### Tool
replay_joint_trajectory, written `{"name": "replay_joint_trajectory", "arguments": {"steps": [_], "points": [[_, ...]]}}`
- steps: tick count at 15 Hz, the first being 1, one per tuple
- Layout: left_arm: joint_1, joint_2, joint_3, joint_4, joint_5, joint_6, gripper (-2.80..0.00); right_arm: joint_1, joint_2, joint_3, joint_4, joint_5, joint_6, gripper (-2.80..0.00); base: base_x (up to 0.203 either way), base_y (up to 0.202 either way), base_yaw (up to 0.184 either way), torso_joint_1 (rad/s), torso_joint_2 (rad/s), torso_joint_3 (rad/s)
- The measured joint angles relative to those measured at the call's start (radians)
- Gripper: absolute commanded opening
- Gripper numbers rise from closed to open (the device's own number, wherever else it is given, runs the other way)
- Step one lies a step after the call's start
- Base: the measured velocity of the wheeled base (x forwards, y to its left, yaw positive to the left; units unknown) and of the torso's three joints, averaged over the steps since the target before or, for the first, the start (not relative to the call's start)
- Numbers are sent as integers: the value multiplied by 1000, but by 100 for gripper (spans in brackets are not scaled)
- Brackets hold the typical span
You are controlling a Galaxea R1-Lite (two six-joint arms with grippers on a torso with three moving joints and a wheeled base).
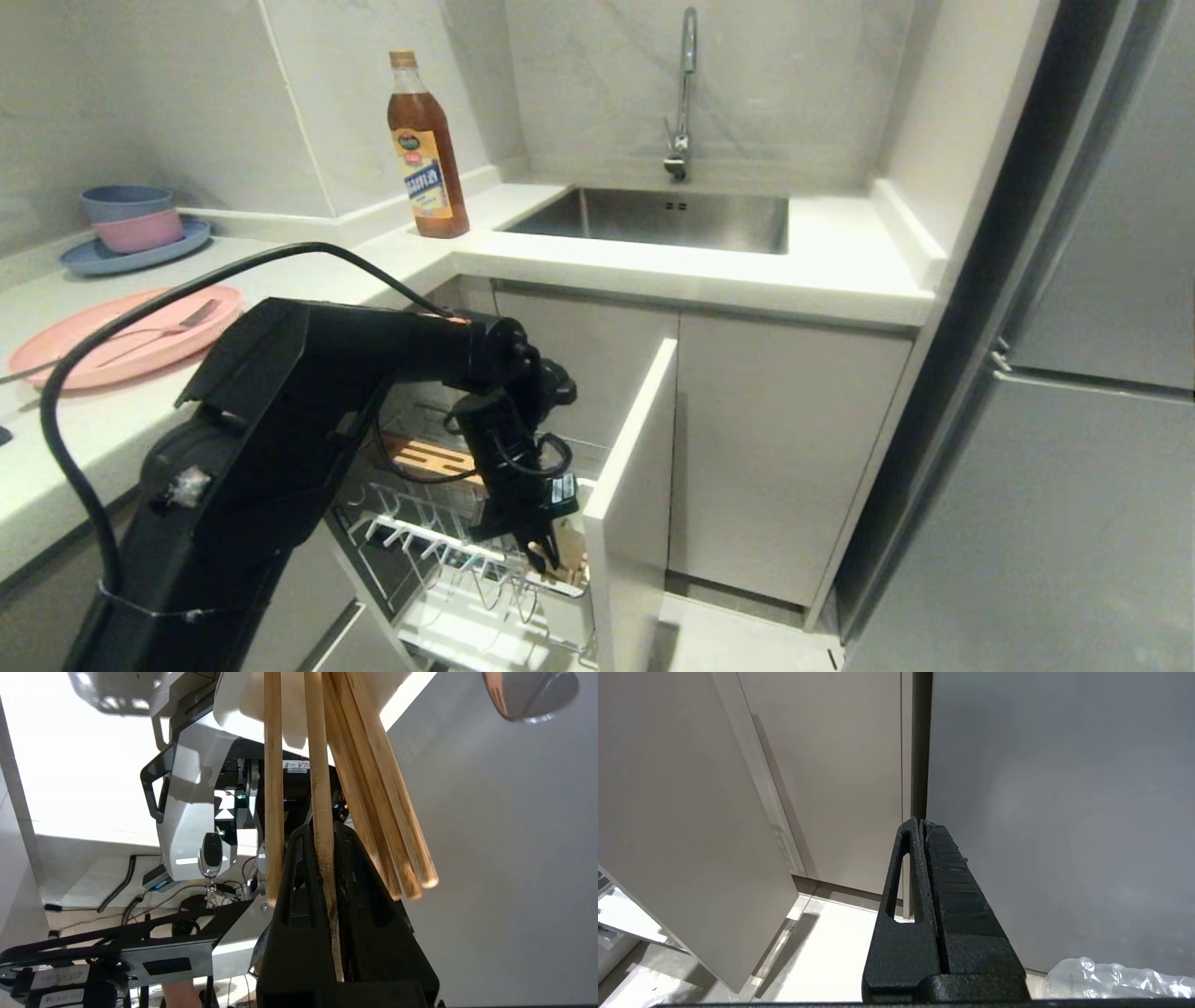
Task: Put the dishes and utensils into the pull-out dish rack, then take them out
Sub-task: Pick up the chopsticks and place it in the cupboard, then pick up the bowl and place it in the cupboard
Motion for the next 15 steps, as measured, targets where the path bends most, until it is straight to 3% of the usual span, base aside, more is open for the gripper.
{"name": "replay_joint_trajectory", "arguments": {"steps": [2, 3, 15], "points": [[0, 3, 0, 0, 2, 0, -280, 0, 0, 0, 0, 0, 0, -280, 0, 0, 0, 0, 0, 0], [0, 3, 0, 1, 4, 1, 0, 0, 0, 0, 0, 0, 0, -280, 0, 0, 0, 0, 0, 0], [-4, -142, 3, 50, 87, -10, 0, 0, 0, 0, 0, 0, 0, -280, 0, 0, 0, 0, 0, 0]]}}
